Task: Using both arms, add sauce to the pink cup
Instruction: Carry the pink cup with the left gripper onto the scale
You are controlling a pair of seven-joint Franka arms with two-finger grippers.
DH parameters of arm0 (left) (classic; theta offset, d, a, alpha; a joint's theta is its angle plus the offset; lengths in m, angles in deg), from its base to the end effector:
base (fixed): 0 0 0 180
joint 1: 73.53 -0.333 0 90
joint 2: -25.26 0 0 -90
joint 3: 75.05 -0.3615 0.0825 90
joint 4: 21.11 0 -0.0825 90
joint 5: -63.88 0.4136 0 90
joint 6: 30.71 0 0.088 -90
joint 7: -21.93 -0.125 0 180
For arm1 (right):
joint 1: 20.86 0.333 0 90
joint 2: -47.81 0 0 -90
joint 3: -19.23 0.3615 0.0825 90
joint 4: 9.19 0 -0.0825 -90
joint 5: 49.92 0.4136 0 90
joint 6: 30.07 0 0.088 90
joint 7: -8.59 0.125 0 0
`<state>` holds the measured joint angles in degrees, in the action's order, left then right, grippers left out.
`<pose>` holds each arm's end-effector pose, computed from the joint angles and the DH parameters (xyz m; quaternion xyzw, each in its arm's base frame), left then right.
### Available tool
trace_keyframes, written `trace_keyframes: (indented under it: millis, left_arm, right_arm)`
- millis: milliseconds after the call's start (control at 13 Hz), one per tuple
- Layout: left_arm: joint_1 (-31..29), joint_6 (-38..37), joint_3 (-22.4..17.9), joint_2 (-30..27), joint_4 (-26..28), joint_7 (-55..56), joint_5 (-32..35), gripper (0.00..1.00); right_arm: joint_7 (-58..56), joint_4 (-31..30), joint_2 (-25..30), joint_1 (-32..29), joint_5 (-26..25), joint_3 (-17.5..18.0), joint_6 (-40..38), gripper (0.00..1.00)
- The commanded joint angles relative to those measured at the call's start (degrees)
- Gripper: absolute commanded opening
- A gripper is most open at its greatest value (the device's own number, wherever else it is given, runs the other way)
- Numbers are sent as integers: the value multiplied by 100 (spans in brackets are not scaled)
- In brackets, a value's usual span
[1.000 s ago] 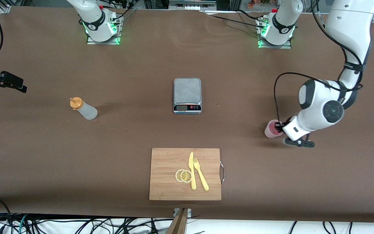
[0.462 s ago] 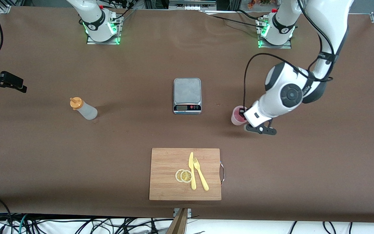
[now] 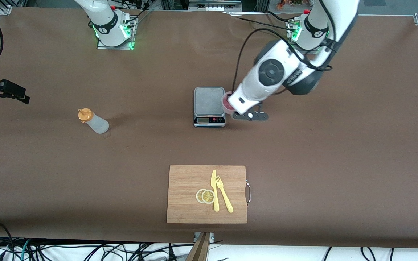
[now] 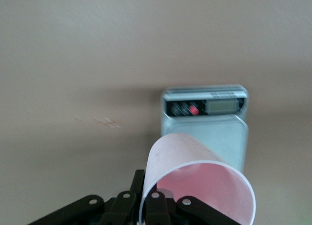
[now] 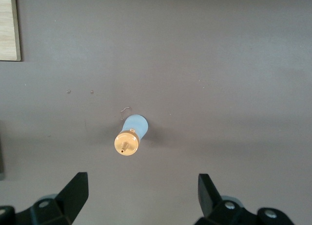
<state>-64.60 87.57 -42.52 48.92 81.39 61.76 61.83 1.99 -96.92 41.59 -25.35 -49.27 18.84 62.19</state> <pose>0.5232 -0.4233 0.3575 0.9915 0.0100 -0.1096 0.0700 0.6216 -0.0515 0.6097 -0.9998 -0.0147 0.0141 0.0067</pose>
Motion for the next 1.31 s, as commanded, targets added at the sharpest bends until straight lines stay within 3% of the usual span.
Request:
trace_keyframes:
  millis: [0, 231, 462, 846, 923, 1000, 1231]
  left_arm:
    - [398, 342, 35, 42, 199, 541, 169, 0]
    - [602, 1353, 35, 191, 708, 622, 231, 0]
    - [724, 1592, 26, 437, 807, 666, 678, 0]
    - [751, 1980, 0, 649, 824, 780, 741, 0]
    - [742, 1980, -18, 649, 824, 772, 741, 61]
    - [742, 1980, -27, 640, 824, 737, 741, 100]
    - [699, 1901, 0, 561, 807, 771, 732, 100]
  right_arm:
    - [45, 63, 15, -25, -21, 13, -6, 100]
    - [36, 63, 23, -25, -21, 13, -15, 100]
    - [97, 63, -12, -25, 23, 21, 2, 100]
    - [10, 63, -12, -25, -12, 21, 169, 100]
    - [10, 63, -20, -25, -21, 21, 239, 100]
    - [10, 63, -20, -8, -30, 21, 266, 100]
    - [10, 46, -3, 27, -47, 48, 240, 100]
